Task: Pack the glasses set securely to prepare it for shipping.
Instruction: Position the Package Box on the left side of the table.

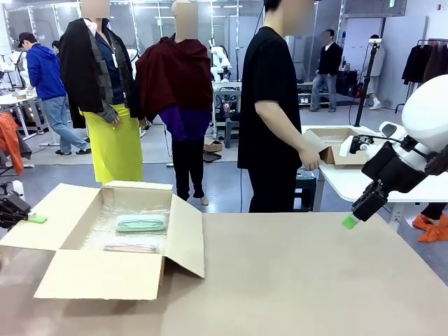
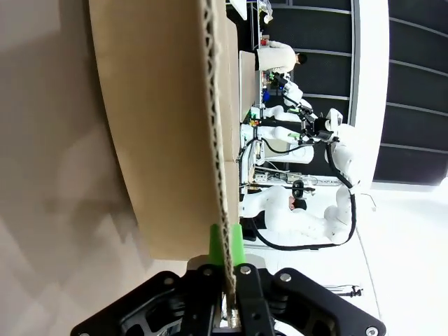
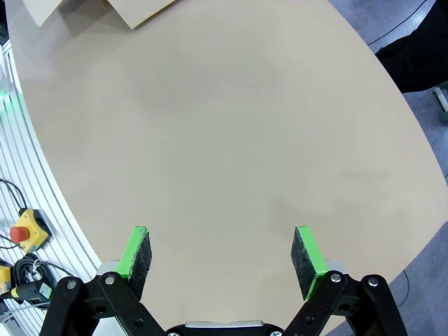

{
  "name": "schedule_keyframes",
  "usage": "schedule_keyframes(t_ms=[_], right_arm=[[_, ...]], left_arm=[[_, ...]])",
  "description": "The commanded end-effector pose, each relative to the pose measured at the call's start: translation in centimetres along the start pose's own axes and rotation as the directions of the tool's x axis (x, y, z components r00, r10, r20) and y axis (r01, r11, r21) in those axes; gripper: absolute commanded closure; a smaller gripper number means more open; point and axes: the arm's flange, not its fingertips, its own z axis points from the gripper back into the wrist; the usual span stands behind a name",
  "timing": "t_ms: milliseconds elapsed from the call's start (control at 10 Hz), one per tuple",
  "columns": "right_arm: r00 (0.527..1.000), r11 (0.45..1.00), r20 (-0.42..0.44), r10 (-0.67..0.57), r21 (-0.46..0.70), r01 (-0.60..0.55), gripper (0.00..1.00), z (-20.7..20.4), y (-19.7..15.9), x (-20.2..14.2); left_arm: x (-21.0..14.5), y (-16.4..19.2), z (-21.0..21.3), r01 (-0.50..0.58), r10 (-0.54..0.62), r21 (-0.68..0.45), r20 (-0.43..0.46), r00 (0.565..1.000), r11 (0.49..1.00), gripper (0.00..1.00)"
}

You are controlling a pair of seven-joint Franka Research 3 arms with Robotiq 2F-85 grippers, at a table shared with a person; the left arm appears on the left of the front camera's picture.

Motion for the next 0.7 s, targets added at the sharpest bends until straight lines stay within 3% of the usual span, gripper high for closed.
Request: schedule_keyframes(t_ms=[0, 500, 600], right_arm=[[1.000, 1.000, -0.012, 0.000, -0.002, 0.000, 0.00, 0.09, 0.05, 0.12], [1.000, 1.000, -0.012, 0.000, -0.002, 0.000, 0.00, 0.09, 0.05, 0.12], [1.000, 1.000, -0.012, 0.000, -0.002, 0.000, 0.00, 0.09, 0.05, 0.12]], left_arm=[[0.60, 0.33, 0.66, -0.021, 0.021, 0.022, 0.018, 1.000, 1.000, 1.00], [0.99, 0.16, 0.41, -0.040, 0.036, 0.100, 0.043, 0.998, 0.994, 1.00], [0.94, 0.05, 0.44, -0.039, 0.034, 0.107, 0.051, 0.998, 0.993, 0.82]])
